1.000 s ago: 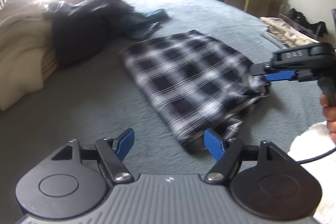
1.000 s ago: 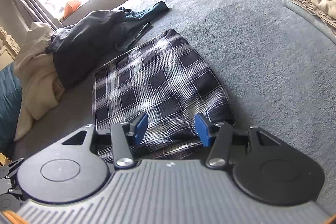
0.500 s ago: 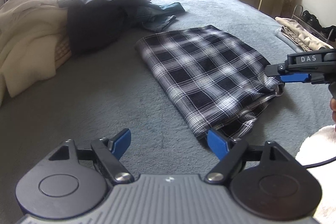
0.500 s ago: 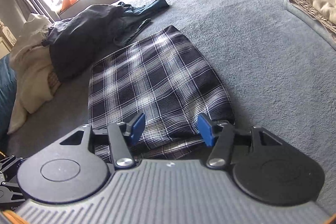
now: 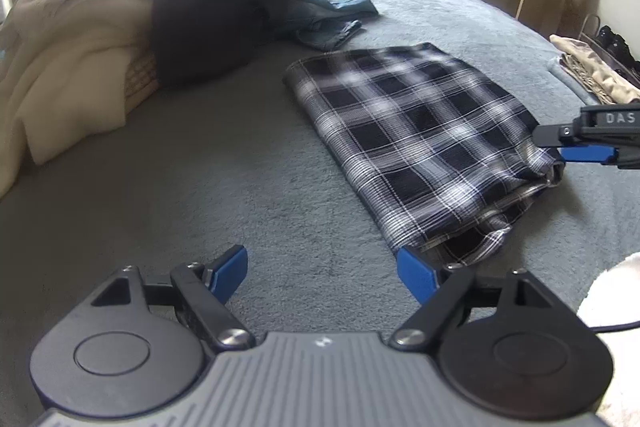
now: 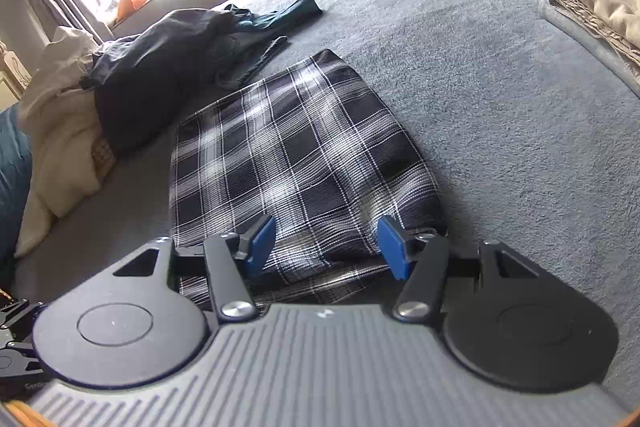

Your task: Fold clothes

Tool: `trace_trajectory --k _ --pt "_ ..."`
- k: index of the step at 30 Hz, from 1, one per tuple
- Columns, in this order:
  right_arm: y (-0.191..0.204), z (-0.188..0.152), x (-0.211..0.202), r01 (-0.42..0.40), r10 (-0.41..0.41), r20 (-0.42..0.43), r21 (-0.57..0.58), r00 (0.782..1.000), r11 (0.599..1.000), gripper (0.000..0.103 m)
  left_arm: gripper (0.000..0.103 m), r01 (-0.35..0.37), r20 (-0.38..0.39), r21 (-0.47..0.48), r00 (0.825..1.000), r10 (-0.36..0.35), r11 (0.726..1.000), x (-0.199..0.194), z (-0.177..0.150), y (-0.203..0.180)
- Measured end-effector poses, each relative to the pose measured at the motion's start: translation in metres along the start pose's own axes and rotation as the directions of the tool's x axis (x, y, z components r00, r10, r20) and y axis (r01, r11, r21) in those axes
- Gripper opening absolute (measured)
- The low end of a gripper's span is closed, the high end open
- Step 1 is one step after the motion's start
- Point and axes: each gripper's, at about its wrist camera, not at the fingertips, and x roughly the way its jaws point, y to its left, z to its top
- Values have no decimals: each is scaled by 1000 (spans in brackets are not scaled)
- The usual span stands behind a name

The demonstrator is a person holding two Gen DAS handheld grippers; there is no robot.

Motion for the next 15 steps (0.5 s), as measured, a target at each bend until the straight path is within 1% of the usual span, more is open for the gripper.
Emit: trace_trajectory --k 8,13,15 --pt "4 -1 4 9 -10 -13 -17 1000 1000 56 84 -11 -33 -13 999 10 1000 12 4 -1" --pt "4 0 8 15 -15 -22 -14 1000 1000 56 84 0 -58 -16 998 -1 1000 26 3 -1" --pt "5 0 9 17 -17 -24 -17 1000 1000 56 84 15 -55 -27 998 -16 1000 31 4 0"
